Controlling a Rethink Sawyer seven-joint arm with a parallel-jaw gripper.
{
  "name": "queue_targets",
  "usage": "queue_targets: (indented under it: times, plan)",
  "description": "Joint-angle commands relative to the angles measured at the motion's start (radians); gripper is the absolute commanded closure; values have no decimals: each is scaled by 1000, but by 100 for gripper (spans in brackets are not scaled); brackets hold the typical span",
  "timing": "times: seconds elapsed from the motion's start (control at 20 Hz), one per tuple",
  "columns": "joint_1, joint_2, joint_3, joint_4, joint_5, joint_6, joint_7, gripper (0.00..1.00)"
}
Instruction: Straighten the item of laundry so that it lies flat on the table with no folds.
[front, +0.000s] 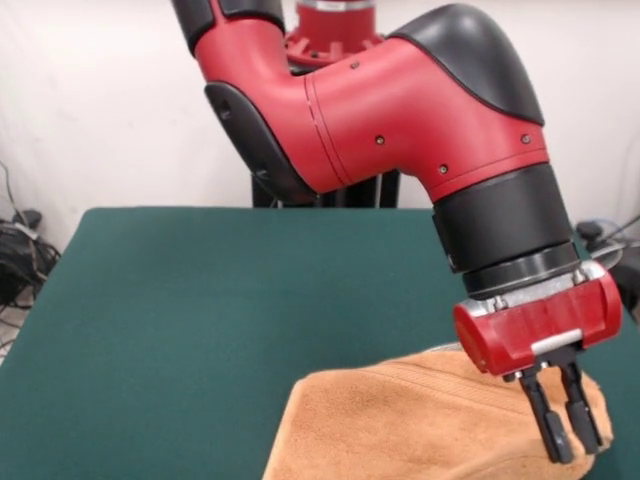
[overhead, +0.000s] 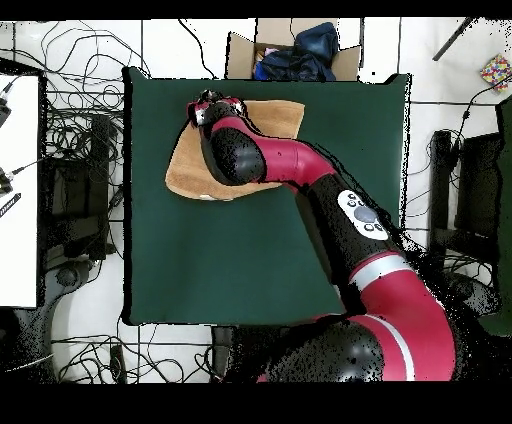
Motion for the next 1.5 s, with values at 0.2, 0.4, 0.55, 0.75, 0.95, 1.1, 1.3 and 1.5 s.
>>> queue_targets:
  times: [0.2, 0.4, 0.55, 0.75, 0.95, 1.1, 1.3, 1.5]
  plan:
    - [-23, -12, 103, 72, -15, -63, 182, 100]
    - [-65, -41, 160, 104, -17, -90, 196, 100]
    - [-83, -70, 184, 122, -13, -112, 209, 100]
    - [-83, -111, 184, 133, -7, -126, 209, 100]
    - [-96, -119, 180, 140, 10, -32, 169, 100]
    - [-136, -115, 222, 166, -1, -22, 158, 100]
    - [-172, -143, 261, 199, 13, 11, 156, 100]
    - [-224, -213, 318, 253, 51, 72, 164, 100]
